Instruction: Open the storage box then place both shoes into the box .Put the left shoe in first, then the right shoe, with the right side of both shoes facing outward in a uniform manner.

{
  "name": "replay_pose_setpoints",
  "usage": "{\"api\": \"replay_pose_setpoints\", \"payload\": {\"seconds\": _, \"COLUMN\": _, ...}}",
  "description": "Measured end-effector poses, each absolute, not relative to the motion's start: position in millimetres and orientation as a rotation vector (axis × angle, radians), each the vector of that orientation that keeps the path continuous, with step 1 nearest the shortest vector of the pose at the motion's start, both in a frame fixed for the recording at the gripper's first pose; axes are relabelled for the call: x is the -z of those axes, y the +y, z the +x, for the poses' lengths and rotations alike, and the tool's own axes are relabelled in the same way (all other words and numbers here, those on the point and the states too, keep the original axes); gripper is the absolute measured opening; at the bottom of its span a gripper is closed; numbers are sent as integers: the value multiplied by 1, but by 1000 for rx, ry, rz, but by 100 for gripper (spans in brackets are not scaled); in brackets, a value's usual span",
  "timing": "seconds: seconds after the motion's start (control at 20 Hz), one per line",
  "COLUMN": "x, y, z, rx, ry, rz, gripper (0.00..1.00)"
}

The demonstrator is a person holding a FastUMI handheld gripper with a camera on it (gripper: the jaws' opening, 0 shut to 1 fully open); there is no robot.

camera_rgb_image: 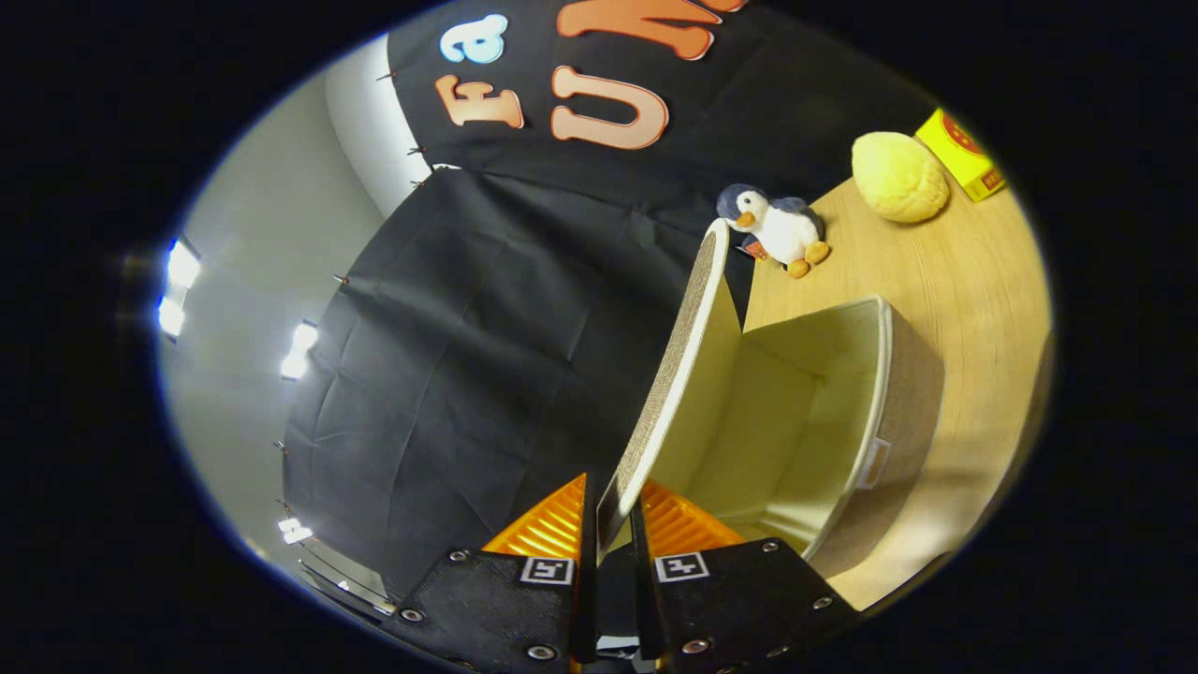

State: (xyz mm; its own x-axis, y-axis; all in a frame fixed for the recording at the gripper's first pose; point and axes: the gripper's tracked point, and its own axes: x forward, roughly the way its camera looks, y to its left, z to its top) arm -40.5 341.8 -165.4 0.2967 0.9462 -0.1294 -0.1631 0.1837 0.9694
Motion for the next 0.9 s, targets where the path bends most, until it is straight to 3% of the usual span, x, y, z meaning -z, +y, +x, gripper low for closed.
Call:
{"api": "replay_pose_setpoints", "payload": {"seconds": 0.1, "x": 157, "y": 357, "z": -36, "rx": -976, "ry": 924, "rz": 1077, "gripper": 14}}
{"api": "replay_pose_setpoints", "payload": {"seconds": 0.9, "x": 130, "y": 503, "z": -28, "rx": -1030, "ry": 941, "rz": 888, "gripper": 14}}
